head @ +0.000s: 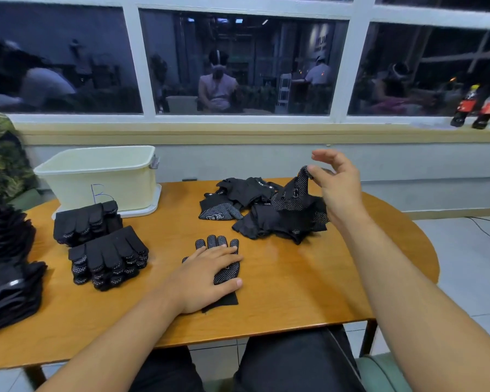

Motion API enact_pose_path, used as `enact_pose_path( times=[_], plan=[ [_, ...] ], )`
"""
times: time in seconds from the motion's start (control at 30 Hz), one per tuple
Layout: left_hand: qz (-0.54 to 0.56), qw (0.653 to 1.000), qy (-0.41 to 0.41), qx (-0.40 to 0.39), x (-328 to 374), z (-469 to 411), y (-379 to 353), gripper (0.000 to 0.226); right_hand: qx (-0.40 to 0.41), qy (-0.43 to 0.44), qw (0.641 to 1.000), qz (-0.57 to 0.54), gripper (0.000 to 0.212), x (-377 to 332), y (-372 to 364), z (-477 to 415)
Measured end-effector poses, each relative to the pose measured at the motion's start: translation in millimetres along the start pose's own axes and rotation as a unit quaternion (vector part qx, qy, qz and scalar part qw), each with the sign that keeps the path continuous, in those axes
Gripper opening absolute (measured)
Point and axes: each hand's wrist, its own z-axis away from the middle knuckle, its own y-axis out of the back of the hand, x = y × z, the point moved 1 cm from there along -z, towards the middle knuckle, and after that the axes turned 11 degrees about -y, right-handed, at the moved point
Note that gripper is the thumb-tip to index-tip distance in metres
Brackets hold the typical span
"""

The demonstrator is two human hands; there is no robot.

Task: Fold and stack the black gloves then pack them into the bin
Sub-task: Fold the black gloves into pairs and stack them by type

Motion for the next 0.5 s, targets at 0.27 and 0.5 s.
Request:
enact_pose_path(
  times=[0.27, 0.5],
  plan=[
    [0.004, 1.0, 0.003, 0.001, 2, 1, 2, 0.071, -0.062, -0.061, 0.994, -0.061, 0.024, -19, 8, -11],
    [-0.01, 1.0, -0.003, -0.019, 3, 2, 2, 0.07, -0.084, -0.16, 0.958, 0.222, 0.035, 41, 18, 2]
  ],
)
